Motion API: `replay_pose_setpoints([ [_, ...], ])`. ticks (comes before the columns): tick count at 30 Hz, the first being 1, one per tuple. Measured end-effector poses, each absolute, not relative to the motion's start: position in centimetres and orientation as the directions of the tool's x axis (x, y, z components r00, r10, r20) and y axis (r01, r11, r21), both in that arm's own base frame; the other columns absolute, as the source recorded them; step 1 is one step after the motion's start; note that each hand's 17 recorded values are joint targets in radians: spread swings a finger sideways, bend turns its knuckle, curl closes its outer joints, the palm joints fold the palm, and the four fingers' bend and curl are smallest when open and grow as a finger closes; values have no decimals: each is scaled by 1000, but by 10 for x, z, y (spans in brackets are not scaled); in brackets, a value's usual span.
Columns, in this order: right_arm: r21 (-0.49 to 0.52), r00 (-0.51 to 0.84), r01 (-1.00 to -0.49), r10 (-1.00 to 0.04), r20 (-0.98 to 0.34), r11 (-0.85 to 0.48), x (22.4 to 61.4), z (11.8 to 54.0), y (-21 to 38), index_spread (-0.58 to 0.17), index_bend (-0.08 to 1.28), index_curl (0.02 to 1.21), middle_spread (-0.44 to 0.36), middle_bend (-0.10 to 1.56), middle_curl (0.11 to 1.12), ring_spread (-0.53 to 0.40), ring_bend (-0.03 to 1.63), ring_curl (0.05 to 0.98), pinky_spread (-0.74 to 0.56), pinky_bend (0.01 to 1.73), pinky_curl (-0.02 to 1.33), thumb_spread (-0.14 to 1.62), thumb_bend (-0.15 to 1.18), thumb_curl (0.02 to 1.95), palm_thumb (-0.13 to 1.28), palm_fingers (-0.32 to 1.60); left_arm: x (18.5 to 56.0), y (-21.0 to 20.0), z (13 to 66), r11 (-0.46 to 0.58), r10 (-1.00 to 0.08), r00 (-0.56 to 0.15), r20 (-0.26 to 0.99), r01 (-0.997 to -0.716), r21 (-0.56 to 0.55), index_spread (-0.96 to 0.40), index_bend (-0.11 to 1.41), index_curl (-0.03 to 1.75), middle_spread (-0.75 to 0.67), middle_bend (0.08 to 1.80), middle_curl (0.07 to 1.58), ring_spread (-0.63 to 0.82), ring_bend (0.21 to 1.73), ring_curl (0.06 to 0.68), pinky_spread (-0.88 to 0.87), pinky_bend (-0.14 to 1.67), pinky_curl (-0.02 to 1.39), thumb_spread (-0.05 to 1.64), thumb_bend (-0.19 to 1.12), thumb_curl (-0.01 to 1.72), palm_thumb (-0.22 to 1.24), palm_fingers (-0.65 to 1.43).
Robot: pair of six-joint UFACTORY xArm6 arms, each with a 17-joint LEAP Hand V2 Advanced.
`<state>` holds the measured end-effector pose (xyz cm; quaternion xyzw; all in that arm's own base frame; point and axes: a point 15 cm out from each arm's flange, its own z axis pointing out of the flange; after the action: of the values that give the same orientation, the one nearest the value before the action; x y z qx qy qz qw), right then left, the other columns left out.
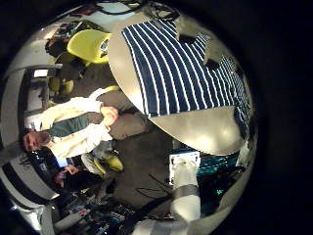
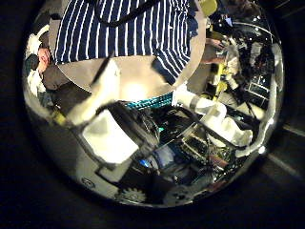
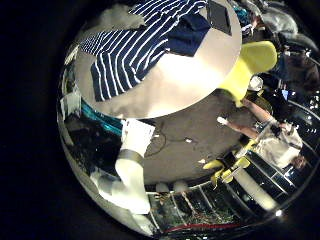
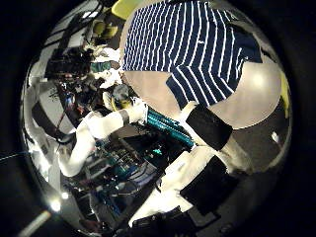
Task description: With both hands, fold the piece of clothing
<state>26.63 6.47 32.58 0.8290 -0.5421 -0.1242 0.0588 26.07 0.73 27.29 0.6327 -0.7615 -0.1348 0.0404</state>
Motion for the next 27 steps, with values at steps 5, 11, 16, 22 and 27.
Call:
replay_pose_setpoints([
  [5,239,378,-884,-915,-140,-402,263,335,65,-405,186,373,-136,378,445,-144,836,258,88,837,0,1302,-12,425,682,358,279,29,247,167,-960,-219,-173,-948,272,-145,137,562,72,165,511,89,746,246,19,509,441,1083,-46,314,389,111],
  [11,269,380,-879,-919,-107,-394,258,338,56,-408,182,373,-135,382,441,-146,832,256,88,823,-3,1295,-10,424,706,371,293,62,210,154,-944,-228,-238,-944,291,-78,135,455,165,192,454,213,760,238,138,524,422,1010,-39,294,290,42],
  [16,285,381,-879,-923,-61,-382,250,343,41,-405,186,372,-134,379,437,-146,828,256,89,815,-3,1292,-8,424,723,376,289,78,182,133,-945,-219,-241,-936,325,-68,144,401,169,194,430,236,759,232,171,528,411,991,-30,293,266,46],
  [22,273,391,-883,-920,-22,-382,248,349,30,-402,185,372,-134,374,432,-146,822,255,89,806,-3,1288,-12,422,731,382,287,90,161,112,-950,-202,-236,-931,347,-73,192,391,135,220,415,197,736,219,177,477,383,988,-14,304,312,139],
  [27,306,401,-868,-916,-35,-391,244,345,29,-398,185,372,-128,374,432,-146,815,253,89,798,-3,1286,-12,418,738,389,293,87,153,100,-944,-206,-257,-922,373,-181,209,437,-185,559,528,-239,846,238,-224,566,376,993,3,336,485,802],
])
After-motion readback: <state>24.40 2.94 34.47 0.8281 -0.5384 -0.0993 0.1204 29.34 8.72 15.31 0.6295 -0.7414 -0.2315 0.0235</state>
